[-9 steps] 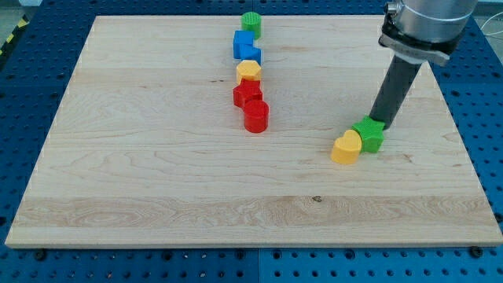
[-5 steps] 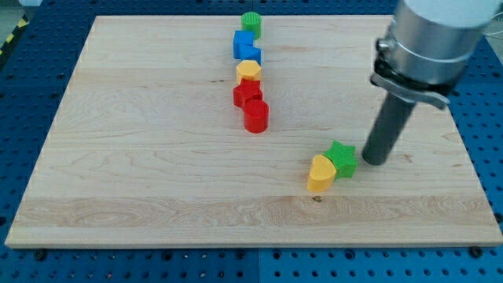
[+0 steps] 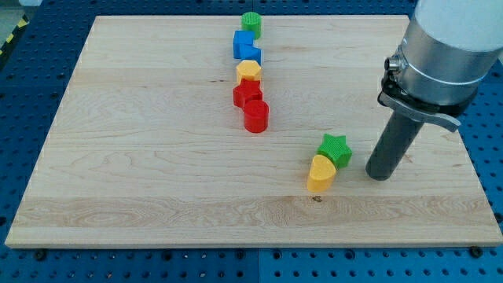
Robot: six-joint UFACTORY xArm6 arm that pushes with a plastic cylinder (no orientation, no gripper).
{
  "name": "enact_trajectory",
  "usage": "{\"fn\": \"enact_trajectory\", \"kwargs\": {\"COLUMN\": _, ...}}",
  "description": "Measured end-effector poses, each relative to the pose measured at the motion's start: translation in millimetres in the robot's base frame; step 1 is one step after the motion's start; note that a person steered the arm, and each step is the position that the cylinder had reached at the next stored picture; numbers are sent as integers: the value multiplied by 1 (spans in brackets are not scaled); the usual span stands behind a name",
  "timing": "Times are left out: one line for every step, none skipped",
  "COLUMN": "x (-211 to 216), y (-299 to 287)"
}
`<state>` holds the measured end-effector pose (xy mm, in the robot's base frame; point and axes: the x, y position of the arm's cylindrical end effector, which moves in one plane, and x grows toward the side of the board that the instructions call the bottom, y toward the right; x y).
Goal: Slide the green star below the red circle
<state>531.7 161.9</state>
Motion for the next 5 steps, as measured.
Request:
{"fn": "enact_trajectory", "kwargs": {"x": -9, "y": -23}}
{"fn": "enact_trajectory", "kwargs": {"x": -12, "y": -49}}
{"fn": "enact_trajectory", "kwargs": {"x": -15, "y": -68}}
{"fn": "enact_trajectory", "kwargs": {"x": -17, "y": -51}}
{"fn": "enact_trajectory", "kwargs": {"x": -31, "y": -50}}
